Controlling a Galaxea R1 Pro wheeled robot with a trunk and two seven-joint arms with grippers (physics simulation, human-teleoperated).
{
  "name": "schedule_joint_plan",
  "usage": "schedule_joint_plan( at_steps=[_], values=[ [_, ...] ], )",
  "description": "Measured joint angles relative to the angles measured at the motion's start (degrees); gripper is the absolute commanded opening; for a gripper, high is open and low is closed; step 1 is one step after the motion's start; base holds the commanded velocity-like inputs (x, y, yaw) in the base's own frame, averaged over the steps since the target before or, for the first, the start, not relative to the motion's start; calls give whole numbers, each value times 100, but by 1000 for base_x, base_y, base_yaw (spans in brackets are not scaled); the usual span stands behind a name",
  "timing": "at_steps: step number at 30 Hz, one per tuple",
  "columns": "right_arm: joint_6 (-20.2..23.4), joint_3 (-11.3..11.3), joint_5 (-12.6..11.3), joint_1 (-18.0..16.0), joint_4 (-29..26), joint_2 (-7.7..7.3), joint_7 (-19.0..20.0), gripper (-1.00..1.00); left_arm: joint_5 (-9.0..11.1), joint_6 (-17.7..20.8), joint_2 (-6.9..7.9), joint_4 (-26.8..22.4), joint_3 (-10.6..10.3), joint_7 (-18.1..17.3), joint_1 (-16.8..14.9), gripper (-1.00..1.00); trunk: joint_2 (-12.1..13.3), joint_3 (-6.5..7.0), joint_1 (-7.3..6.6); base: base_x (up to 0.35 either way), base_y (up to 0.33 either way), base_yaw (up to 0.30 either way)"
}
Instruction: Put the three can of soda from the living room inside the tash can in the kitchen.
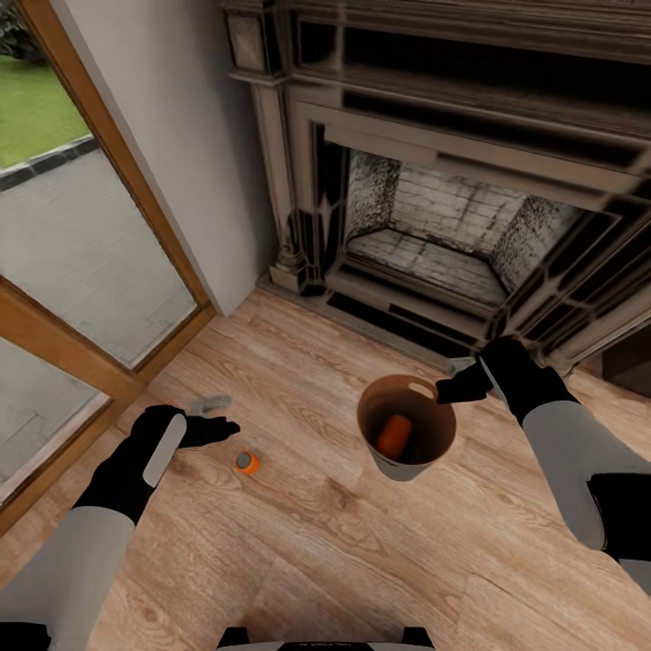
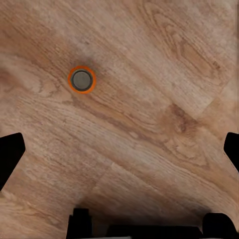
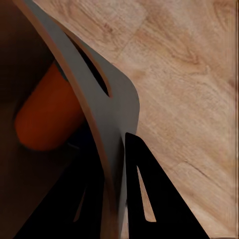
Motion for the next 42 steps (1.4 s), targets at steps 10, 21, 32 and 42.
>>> schedule_joint_plan(
  at_steps=[10,21,32,42],
  values=[
    [-17,61,28,-159,132,-20,-5,-100,-18,412,-26,200,-43,57,-582,100,-399,-213,219,0,0,0],
    [-25,167,26,-925,413,25,-4,-100,-18,373,-32,509,-37,72,-616,100,-841,-507,461,0,0,0],
    [-3,390,27,-2160,1781,70,-2,-100,-6,272,-31,521,-30,75,-614,100,-1282,-804,702,0,0,0],
    [-48,1058,96,-3603,3335,221,-8,-100,-12,102,-32,633,-31,75,-611,100,-1683,-1075,923,0,0,0]
  ],
)
